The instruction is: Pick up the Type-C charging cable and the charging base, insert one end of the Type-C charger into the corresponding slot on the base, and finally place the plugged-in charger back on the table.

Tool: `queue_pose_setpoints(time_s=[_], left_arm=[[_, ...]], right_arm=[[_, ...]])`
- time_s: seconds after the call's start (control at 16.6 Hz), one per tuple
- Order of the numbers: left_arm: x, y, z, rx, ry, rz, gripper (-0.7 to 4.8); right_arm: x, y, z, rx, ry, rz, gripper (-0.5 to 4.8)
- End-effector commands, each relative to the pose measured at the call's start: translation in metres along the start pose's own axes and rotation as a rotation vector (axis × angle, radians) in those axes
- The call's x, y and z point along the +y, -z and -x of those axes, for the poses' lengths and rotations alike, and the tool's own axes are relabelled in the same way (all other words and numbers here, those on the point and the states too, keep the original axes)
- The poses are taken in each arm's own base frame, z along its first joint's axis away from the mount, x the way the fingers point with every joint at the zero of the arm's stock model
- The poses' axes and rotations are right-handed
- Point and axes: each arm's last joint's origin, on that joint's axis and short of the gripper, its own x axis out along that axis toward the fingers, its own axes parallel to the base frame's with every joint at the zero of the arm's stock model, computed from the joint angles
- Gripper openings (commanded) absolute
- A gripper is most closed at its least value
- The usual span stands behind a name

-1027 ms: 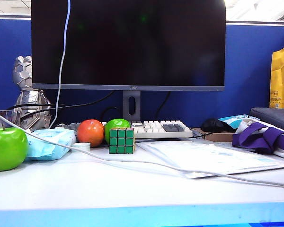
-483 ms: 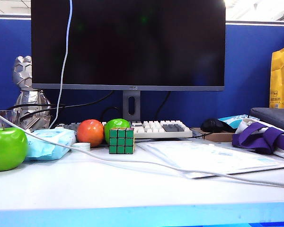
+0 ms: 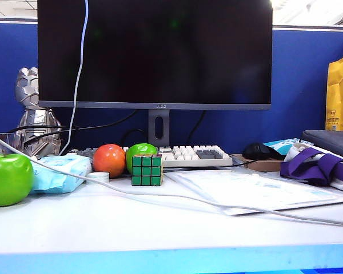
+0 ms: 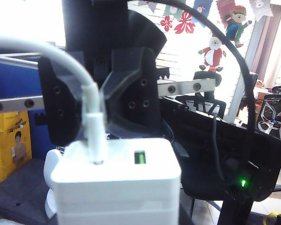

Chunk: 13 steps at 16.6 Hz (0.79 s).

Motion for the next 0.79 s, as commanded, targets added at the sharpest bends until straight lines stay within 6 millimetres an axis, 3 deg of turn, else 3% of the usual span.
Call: queue_pose_setpoints(time_s=[0.06, 0.3, 0.42, 0.54, 0.66, 0.79], left_arm=[[-0.012, -0.027, 0.008, -0.168, -0.047, -0.17, -0.07], [-0.011, -0.025, 0.008, -0.147, -0.03, -0.16, -0.07], [-0.011, -0.025, 0.008, -0.145, -0.027, -0.159, -0.07], [-0.011, -0.024, 0.008, -0.142, -0.023, -0.158, -0.07], [-0.011, -0.023, 0.008, -0.132, -0.019, -0.15, -0.07], [-0.01, -0.022, 0.007, -0.125, -0.021, -0.144, -0.07]], right_arm=[[-0.001, 0.01, -0.001, 0.096, -0.096, -0.071, -0.02], [0.003, 0.008, -0.001, 0.094, -0.095, -0.065, 0.0], [0.004, 0.005, 0.004, 0.075, -0.063, -0.058, 0.73], [0.005, 0.003, 0.008, 0.069, -0.046, -0.052, 0.78], [0.006, 0.001, 0.012, 0.055, -0.021, -0.04, 1.31], [0.006, 0.0, 0.014, 0.051, -0.014, -0.034, 1.45]])
